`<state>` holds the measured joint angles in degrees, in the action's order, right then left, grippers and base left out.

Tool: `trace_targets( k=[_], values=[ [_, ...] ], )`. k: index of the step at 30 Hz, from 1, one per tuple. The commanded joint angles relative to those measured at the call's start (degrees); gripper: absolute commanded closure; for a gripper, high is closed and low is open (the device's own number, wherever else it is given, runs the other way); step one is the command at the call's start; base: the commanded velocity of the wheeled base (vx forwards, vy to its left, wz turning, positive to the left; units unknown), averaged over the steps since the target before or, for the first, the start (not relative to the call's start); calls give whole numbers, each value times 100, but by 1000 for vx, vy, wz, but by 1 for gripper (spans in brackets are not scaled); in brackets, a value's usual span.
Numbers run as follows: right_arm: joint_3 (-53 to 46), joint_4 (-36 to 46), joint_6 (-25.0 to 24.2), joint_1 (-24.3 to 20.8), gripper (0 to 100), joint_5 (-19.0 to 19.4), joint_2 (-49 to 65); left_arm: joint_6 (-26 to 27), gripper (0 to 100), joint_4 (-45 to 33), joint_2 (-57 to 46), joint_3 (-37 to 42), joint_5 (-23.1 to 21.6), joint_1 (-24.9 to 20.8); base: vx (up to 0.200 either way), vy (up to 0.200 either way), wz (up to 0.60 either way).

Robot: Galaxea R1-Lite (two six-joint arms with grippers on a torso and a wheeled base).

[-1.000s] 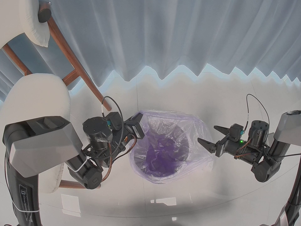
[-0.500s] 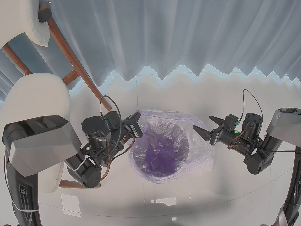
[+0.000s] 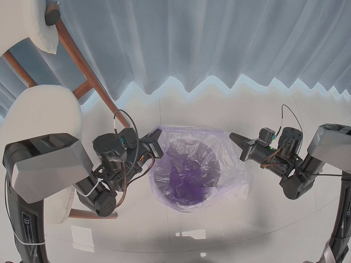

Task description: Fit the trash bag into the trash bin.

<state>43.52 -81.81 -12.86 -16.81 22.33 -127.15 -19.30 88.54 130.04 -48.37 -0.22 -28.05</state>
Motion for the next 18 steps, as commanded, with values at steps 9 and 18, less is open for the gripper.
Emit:
trace_targets(
  k=[9,18],
  values=[
    [737,-10,-814,38,100,-10,-539,-558,100,-83,145,-49,-303,212,0,0,0],
    [1097,-19,-1465,64,100,-45,-829,-1621,100,-250,338,-287,-778,573,0,0,0]
  ],
)
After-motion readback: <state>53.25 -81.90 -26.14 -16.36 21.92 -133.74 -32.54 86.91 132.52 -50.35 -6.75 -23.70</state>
